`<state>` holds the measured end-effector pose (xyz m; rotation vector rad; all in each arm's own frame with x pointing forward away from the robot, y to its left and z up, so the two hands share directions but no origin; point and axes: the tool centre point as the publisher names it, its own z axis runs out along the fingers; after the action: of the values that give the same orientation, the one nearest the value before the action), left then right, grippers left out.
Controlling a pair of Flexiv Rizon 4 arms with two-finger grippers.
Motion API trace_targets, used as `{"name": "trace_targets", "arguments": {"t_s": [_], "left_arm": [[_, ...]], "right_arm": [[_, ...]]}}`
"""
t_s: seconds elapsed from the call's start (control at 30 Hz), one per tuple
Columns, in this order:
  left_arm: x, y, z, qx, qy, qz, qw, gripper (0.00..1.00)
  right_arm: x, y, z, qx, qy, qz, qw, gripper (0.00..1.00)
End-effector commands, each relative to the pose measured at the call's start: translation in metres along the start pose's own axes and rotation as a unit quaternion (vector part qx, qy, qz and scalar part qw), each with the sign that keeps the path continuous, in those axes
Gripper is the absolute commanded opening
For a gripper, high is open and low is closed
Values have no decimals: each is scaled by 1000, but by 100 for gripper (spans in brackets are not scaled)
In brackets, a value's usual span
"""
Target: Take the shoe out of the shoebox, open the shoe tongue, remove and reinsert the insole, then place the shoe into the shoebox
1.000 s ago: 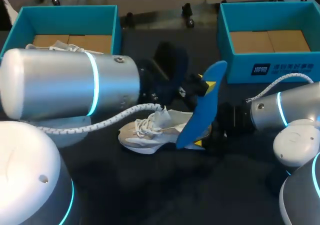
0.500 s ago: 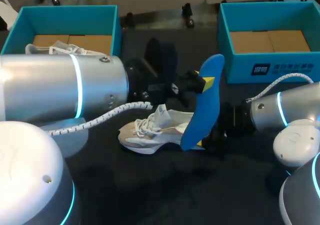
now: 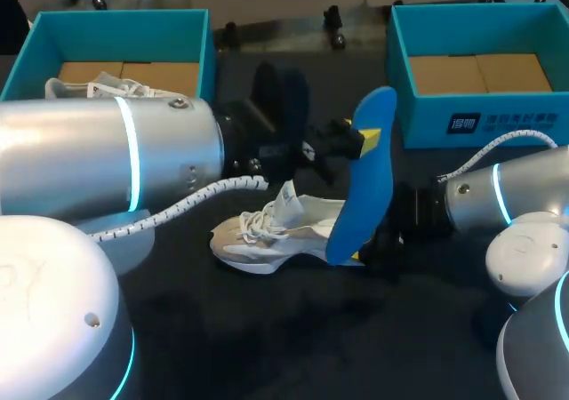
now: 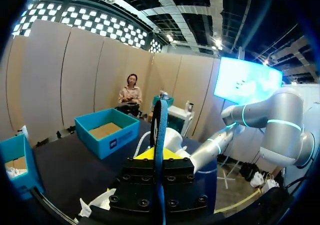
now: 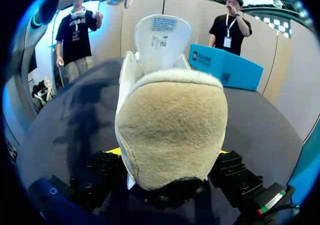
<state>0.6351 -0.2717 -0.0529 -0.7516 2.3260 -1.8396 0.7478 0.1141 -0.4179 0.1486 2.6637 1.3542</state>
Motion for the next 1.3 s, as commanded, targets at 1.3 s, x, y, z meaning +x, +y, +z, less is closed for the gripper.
{"name": "trace_targets", "arguments": {"t_s": [1.3], "left_arm": [[-2,-52,-54,-1,265,-105,959,0]], "right_arm": [[0,2,0,2,-1,0,1000,0]]}}
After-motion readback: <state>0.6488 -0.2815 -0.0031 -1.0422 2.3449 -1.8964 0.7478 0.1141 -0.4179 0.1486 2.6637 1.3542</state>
